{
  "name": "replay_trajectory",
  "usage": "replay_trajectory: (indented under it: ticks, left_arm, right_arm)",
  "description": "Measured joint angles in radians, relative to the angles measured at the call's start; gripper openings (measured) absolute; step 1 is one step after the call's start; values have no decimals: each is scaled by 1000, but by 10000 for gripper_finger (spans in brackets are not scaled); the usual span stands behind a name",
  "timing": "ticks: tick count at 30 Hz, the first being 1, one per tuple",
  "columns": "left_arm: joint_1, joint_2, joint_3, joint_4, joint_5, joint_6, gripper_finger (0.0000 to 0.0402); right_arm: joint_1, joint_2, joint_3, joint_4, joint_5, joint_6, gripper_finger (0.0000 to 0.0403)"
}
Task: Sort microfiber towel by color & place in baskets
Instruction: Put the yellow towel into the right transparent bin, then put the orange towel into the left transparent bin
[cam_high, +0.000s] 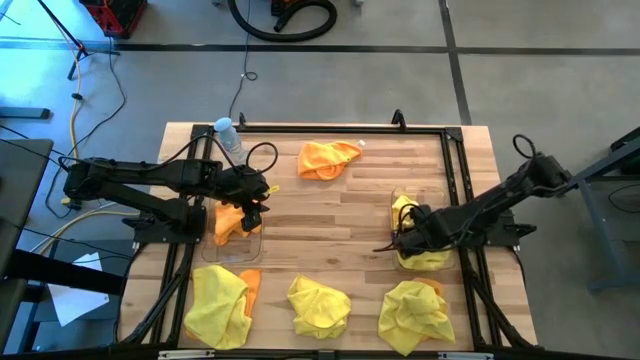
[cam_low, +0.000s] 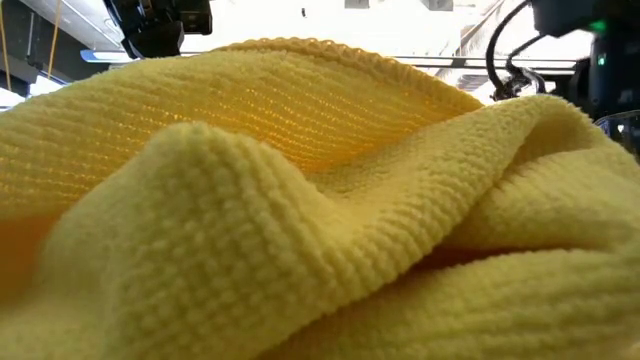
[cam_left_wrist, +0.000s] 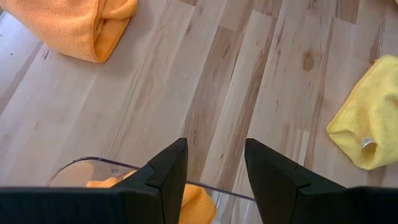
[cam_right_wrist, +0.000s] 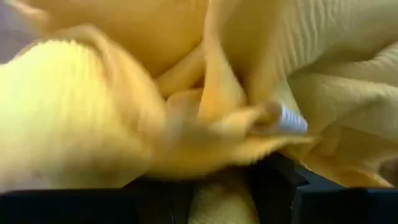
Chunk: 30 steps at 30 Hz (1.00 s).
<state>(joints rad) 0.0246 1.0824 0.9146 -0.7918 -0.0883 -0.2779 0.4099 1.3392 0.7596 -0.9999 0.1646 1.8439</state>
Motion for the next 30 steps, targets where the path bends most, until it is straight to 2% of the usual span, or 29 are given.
replay_trajectory:
  ticks: [5,8,13,18,22,25,29,30]
  left_arm:
    - [0,0,0,0,0,-14,149]
    - [0,0,0,0,-1,-77,149]
    - [0,0,0,5,-2,-77,149]
    - [0,0,0,5,-2,-81,149]
    - [0,0,0,6,-1,-141,149]
    - [-9,0,0,21,-2,-192,149]
    - [-38,0,0,117,-1,-282,149]
    - [-47,0,0,146,-1,-291,149]
  right_arm:
    - [6,0,147,-171,8,-58,135]
    - [12,0,258,-283,55,-97,135]
    - [35,0,412,-396,130,-195,135]
    - [69,0,451,-399,136,-286,135]
    - [98,0,424,-389,51,-325,129]
    - [131,0,406,-351,13,-328,98]
    - [214,0,392,-262,58,-374,20]
    - [235,0,388,-250,79,-380,11]
